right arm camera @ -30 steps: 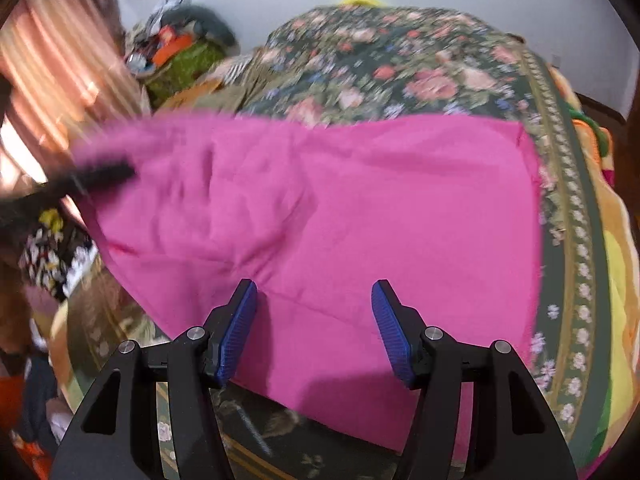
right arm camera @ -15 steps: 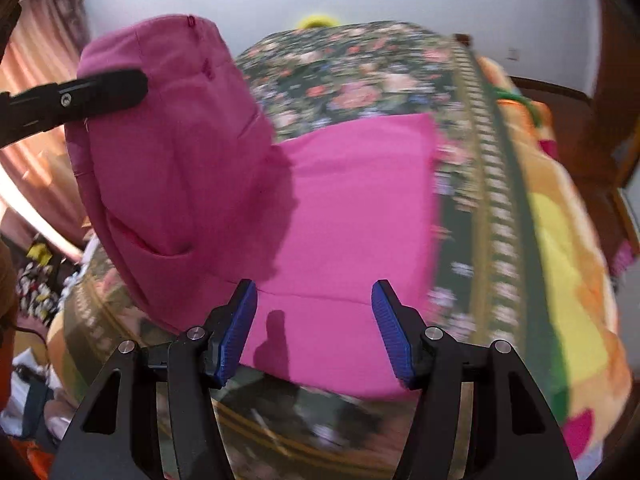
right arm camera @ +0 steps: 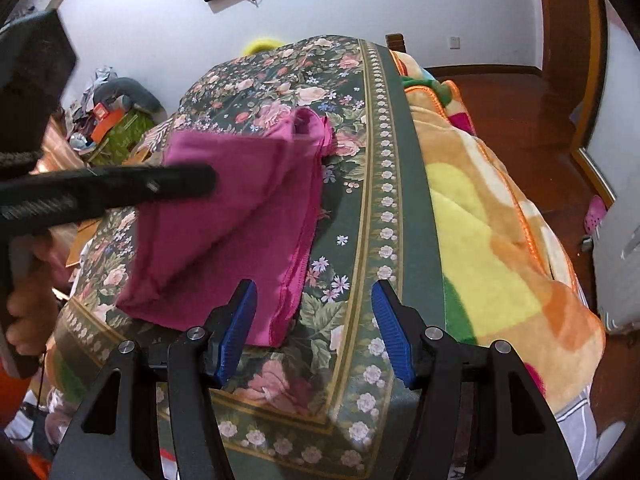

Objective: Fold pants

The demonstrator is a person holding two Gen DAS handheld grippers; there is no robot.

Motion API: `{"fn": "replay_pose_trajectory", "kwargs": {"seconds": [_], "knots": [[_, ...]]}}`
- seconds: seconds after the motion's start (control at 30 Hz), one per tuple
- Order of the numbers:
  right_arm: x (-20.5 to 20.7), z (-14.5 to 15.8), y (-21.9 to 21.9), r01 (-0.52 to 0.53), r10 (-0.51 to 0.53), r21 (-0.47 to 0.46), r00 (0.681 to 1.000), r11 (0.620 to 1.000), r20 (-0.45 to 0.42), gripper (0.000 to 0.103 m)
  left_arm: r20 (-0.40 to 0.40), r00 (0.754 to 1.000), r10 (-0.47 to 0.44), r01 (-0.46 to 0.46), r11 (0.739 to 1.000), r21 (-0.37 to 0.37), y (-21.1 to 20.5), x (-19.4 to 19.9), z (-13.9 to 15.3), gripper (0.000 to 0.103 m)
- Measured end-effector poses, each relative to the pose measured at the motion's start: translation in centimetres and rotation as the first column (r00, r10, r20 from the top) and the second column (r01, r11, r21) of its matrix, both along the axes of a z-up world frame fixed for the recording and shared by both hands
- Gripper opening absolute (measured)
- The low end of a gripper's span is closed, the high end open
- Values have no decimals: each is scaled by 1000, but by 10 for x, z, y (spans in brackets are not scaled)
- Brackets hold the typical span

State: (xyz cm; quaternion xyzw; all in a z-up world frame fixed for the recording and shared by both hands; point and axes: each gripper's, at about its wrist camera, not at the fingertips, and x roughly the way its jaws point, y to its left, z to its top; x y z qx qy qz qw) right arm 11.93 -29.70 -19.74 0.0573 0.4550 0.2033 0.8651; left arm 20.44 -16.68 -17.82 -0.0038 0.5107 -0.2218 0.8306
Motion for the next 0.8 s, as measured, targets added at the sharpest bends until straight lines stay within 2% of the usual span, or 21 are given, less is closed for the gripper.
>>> {"fn": "replay_pose_trajectory", "kwargs": {"seconds": [0.13, 0.2, 0.27, 0.33, 0.43, 0.5, 0.6, 0.67, 0.8], "knots": [[-3, 2, 0, -3, 3, -6, 1000, 1000, 7, 56, -38, 999, -6, 6, 1000, -5, -4, 0, -9, 16], [-6, 5, 2, -8, 8, -4, 1000, 1000, 12, 56, -39, 999, -23, 23, 1000, 12, -7, -2, -8, 30], [-9, 7, 3, -10, 10, -7, 1000, 1000, 17, 56, -5, 1000, -19, 19, 999, 44, -6, -2, -4, 58], [-10, 10, 5, -9, 9, -6, 1000, 1000, 22, 56, 56, 998, -16, 13, 998, 62, -2, -6, 7, 62], [-11, 16, 9, -11, 11, 7, 999, 1000, 31, 57, 100, 995, -11, 4, 997, 73, 10, -5, 19, 65], [-10, 19, 11, -9, 8, 25, 999, 1000, 37, 72, 133, 991, 19, -31, 995, 92, 23, 1, 25, 70], [-10, 21, 18, 3, -6, 46, 998, 999, 70, 77, 172, 983, 58, -83, 987, 139, 44, 14, 27, 74], [-7, 17, 27, -5, 2, 50, 998, 999, 60, 77, 176, 981, 87, -116, 980, 163, 62, 29, 24, 74], [0, -5, 38, 3, -4, 45, 1000, 999, 7, 77, 127, 985, 117, -138, 976, 171, 92, 61, 13, 78]]}}
